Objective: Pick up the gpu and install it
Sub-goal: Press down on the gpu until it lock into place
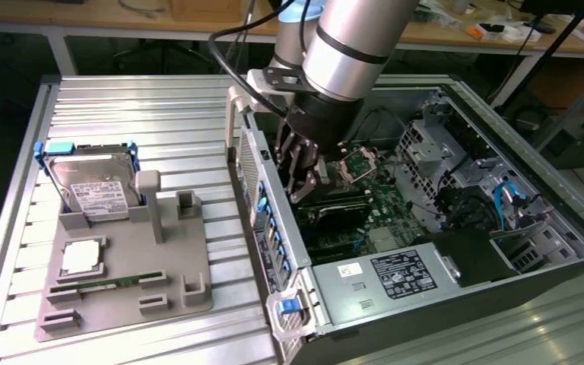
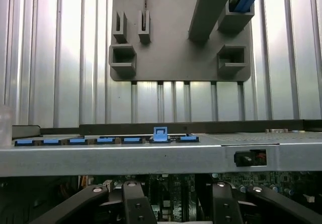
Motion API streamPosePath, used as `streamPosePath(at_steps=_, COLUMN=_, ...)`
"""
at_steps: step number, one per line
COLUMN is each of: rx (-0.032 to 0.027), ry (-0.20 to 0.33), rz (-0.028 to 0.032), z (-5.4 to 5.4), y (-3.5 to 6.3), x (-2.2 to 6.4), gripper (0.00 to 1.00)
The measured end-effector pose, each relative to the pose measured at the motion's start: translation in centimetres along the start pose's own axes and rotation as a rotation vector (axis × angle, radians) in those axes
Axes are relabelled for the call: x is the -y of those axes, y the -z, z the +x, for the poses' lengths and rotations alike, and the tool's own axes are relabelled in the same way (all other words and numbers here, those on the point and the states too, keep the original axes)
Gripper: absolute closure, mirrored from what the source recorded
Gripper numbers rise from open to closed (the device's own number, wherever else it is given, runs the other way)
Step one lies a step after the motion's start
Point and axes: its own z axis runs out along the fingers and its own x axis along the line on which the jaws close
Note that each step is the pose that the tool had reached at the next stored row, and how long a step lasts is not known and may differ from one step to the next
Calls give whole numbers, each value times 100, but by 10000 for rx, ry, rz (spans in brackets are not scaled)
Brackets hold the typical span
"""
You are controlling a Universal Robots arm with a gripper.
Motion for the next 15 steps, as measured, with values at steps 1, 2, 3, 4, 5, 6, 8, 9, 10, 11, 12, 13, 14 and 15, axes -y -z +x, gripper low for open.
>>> streamPosePath(at_steps=1, rx=-2, ry=0, rz=-6, z=0, y=-1, x=-2, gripper=50)
streamPosePath(at_steps=2, rx=-3, ry=1, rz=-9, z=0, y=-1, x=-2, gripper=50)
streamPosePath(at_steps=3, rx=-3, ry=-1, rz=-10, z=-1, y=-2, x=-5, gripper=50)
streamPosePath(at_steps=4, rx=-1, ry=-1, rz=-14, z=-1, y=-3, x=-8, gripper=50)
streamPosePath(at_steps=5, rx=0, ry=0, rz=-24, z=-1, y=-4, x=-8, gripper=50)
streamPosePath(at_steps=6, rx=-1, ry=1, rz=-35, z=-1, y=-4, x=-9, gripper=50)
streamPosePath(at_steps=8, rx=0, ry=2, rz=-36, z=-1, y=-4, x=-10, gripper=50)
streamPosePath(at_steps=9, rx=-1, ry=2, rz=-36, z=-1, y=-4, x=-10, gripper=50)
streamPosePath(at_steps=10, rx=0, ry=2, rz=-37, z=-1, y=-4, x=-10, gripper=52)
streamPosePath(at_steps=11, rx=-3, ry=1, rz=-37, z=-1, y=-3, x=-10, gripper=52)
streamPosePath(at_steps=12, rx=-2, ry=1, rz=-39, z=-1, y=-3, x=-10, gripper=58)
streamPosePath(at_steps=13, rx=-5, ry=1, rz=-41, z=0, y=-3, x=-10, gripper=64)
streamPosePath(at_steps=14, rx=-4, ry=2, rz=-47, z=0, y=-2, x=-11, gripper=69)
streamPosePath(at_steps=15, rx=-3, ry=2, rz=-50, z=0, y=-3, x=-11, gripper=69)
